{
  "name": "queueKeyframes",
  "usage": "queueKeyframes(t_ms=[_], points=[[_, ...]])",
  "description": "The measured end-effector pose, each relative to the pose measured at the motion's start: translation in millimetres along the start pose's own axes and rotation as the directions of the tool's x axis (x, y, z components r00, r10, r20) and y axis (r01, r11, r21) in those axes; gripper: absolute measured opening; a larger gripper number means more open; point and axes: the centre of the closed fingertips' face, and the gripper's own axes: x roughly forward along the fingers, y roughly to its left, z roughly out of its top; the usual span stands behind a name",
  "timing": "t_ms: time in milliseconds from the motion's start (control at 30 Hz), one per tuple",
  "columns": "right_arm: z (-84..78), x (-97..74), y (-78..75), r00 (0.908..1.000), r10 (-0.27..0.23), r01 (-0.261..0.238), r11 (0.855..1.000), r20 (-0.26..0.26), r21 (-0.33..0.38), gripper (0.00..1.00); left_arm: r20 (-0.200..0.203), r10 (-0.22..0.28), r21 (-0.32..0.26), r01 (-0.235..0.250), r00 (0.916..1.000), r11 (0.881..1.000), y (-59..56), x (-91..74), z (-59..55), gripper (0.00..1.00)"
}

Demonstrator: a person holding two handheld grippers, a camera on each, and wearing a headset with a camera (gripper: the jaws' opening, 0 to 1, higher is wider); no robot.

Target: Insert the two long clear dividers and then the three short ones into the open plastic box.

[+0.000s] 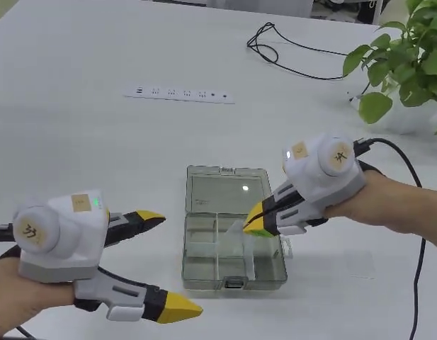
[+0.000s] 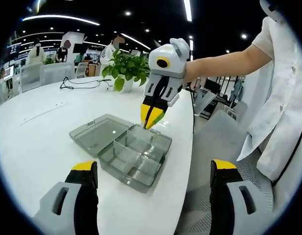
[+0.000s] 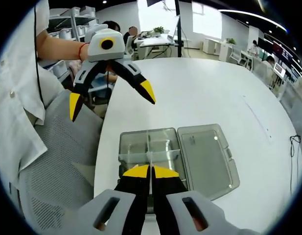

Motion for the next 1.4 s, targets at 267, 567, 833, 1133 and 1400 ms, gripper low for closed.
queueKeyframes(t_ms=[267,567,833,1133,1400], points=[[3.3,7.4,6.4,0.9999,-0.001,0.0,0.994,-0.012,-0.107,0.02,0.0,-0.004,-0.001,0.004,1.0,1.0,-0.9,2.0,-1.0,0.98],[1.3,12.0,4.6,0.9997,-0.006,0.003,0.995,-0.024,-0.104,0.02,0.001,-0.005,-0.004,0.005,1.0,1.0,-0.5,2.8,-1.5,0.98],[1.6,11.7,4.9,0.9999,-0.011,0.011,0.996,0.003,-0.092,0.02,0.003,-0.004,-0.008,0.004,1.0,1.0,0.0,3.0,-2.1,0.97],[3.7,14.0,5.1,0.9998,-0.013,0.015,0.995,0.015,-0.103,0.02,0.004,-0.005,-0.007,0.005,1.0,1.0,0.9,2.9,-2.5,0.97],[-0.8,24.4,4.6,0.9997,-0.013,0.012,0.996,-0.018,-0.09,0.02,-0.005,-0.009,-0.005,0.009,0.9999,1.0,1.4,3.0,-4.2,0.98]])
